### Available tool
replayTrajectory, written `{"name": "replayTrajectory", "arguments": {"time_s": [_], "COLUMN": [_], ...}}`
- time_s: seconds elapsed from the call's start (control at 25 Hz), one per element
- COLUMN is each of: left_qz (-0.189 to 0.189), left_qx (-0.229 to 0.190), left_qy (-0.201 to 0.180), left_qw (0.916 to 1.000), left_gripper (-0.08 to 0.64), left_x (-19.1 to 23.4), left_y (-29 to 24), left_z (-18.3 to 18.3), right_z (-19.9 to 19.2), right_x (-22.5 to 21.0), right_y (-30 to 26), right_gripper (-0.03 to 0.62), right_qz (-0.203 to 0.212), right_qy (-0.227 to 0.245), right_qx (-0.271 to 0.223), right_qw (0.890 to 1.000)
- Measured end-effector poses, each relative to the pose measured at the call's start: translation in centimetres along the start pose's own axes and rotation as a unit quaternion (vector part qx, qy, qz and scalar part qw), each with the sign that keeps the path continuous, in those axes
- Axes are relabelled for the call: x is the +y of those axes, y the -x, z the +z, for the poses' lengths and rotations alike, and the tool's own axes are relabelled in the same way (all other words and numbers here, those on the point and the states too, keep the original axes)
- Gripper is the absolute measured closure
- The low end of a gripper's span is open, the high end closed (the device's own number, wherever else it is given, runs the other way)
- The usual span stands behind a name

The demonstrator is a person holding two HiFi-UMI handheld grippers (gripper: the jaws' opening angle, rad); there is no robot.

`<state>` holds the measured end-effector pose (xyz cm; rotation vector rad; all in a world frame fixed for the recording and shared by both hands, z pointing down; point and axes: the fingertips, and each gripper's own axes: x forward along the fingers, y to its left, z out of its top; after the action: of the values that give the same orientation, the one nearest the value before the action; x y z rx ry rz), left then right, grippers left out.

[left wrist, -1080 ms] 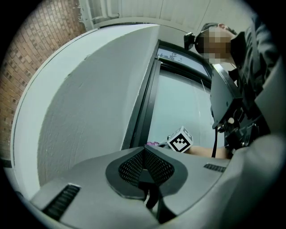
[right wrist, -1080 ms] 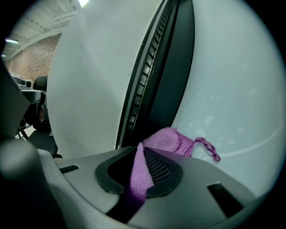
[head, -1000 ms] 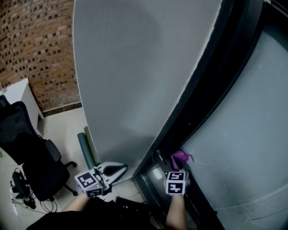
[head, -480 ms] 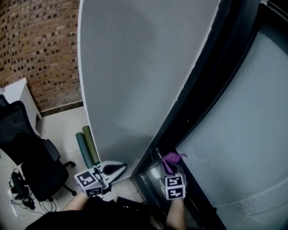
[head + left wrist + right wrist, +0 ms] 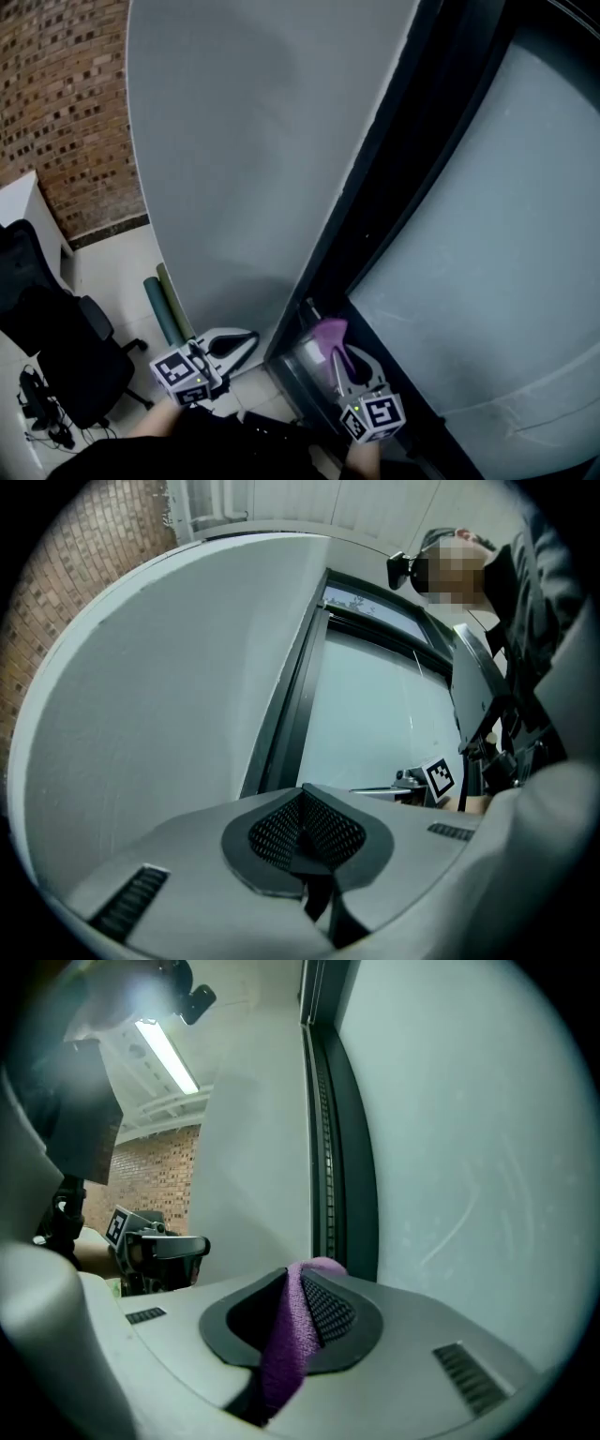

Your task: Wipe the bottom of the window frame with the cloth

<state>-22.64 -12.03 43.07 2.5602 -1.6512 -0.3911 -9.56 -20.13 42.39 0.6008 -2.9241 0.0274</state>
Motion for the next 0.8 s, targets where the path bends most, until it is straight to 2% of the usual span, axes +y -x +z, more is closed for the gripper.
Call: {"name": "replayTrajectory", "arguments": {"time_s": [0.16, 0.32, 0.8], "left_qz": [-0.021, -0.018, 0.008], "left_qx": [0.005, 0.01, 0.008], "left_qy": [-0.002, -0.002, -0.008], "left_qw": [0.9998, 0.9998, 0.9999], "left_gripper": [0.563, 0.563, 0.563], "left_x": [-0.9, -0.9, -0.5], "left_y": [-1.2, -1.1, 0.4], "left_z": [0.0, -0.2, 0.2], "right_z": [0.2, 0.4, 1.0], "right_x": [-1.6, -2.7, -1.5], "right_y": [1.9, 2.2, 0.9], "right_gripper": [0.538, 0.538, 0.538], "right_qz": [-0.037, -0.053, -0.025], "right_qy": [-0.002, -0.001, 0.005], "right_qx": [-0.027, -0.032, -0.038], "right_qw": [0.999, 0.998, 0.999]}}
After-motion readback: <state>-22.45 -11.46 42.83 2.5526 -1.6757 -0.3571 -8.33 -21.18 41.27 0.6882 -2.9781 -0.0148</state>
